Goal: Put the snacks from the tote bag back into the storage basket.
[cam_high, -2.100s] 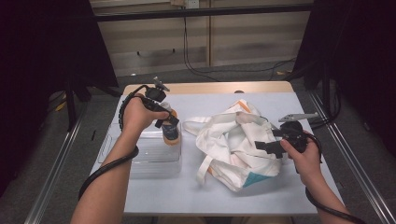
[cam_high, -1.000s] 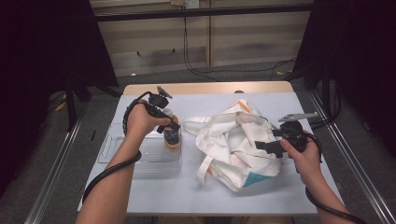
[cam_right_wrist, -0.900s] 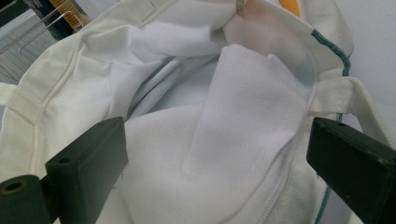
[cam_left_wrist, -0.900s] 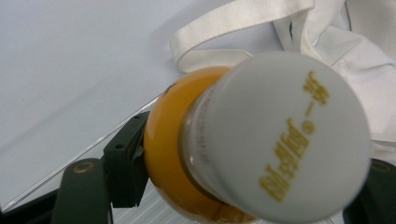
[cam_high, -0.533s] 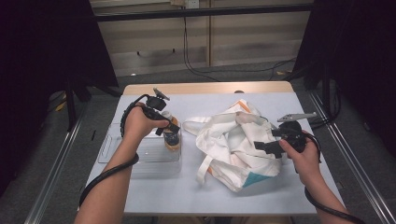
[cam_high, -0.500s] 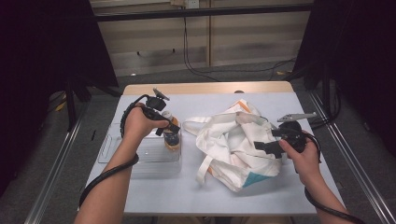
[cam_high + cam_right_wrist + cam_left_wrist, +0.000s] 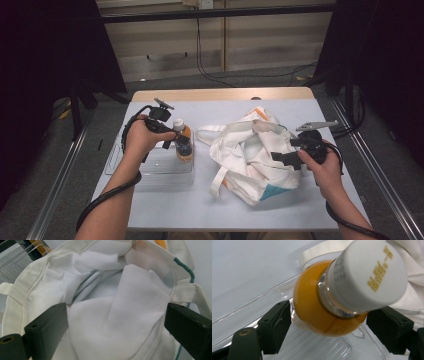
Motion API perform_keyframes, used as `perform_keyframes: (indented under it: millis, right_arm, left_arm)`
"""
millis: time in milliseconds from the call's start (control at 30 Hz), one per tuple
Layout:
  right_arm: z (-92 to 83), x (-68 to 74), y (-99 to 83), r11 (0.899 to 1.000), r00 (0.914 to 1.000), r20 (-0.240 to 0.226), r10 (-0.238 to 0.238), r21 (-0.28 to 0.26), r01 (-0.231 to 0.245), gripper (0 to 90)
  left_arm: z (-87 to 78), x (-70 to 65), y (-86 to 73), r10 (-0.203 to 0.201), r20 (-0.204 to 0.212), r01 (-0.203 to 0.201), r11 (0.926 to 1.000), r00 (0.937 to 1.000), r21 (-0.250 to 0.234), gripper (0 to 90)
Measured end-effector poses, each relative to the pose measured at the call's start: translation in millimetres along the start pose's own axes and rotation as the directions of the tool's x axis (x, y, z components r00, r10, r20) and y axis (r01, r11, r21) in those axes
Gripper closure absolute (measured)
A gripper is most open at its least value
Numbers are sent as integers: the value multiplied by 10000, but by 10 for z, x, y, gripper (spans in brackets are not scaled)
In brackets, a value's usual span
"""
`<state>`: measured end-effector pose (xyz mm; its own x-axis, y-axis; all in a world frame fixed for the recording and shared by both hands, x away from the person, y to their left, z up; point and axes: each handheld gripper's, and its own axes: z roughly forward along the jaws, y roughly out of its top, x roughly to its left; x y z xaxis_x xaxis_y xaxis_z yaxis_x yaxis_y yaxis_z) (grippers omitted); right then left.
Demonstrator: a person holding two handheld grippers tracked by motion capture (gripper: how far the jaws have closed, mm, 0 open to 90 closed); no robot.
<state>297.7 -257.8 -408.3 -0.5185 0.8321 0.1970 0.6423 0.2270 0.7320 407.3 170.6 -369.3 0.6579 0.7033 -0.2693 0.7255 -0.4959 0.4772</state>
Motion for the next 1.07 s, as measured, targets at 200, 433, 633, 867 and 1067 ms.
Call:
perform_keyframes:
  millis: [200,433,633,867,1067]
  right_arm:
    - [2,0,10,10000,10000,-1,46,23,-46,52]
    - [17,-7,18,10000,10000,10,-8,38,8,52]
    - [33,5,32,10000,10000,2,-60,53,60,52]
    - [43,-2,30,10000,10000,-4,-35,74,35,51]
    - [34,-15,22,9999,10000,-17,-75,71,75,51]
  left_arm:
    - [-53,4,-87,81,-14,-81,9997,10000,-213,178]
    - [-118,19,-195,50,-52,-53,9988,10000,-481,164]
    - [-119,53,-298,32,-150,-42,9978,9999,-664,153]
    - [-116,85,-410,-166,-219,144,9952,9996,-972,144]
    - [-105,90,-486,-312,-380,263,9919,9988,-1239,127]
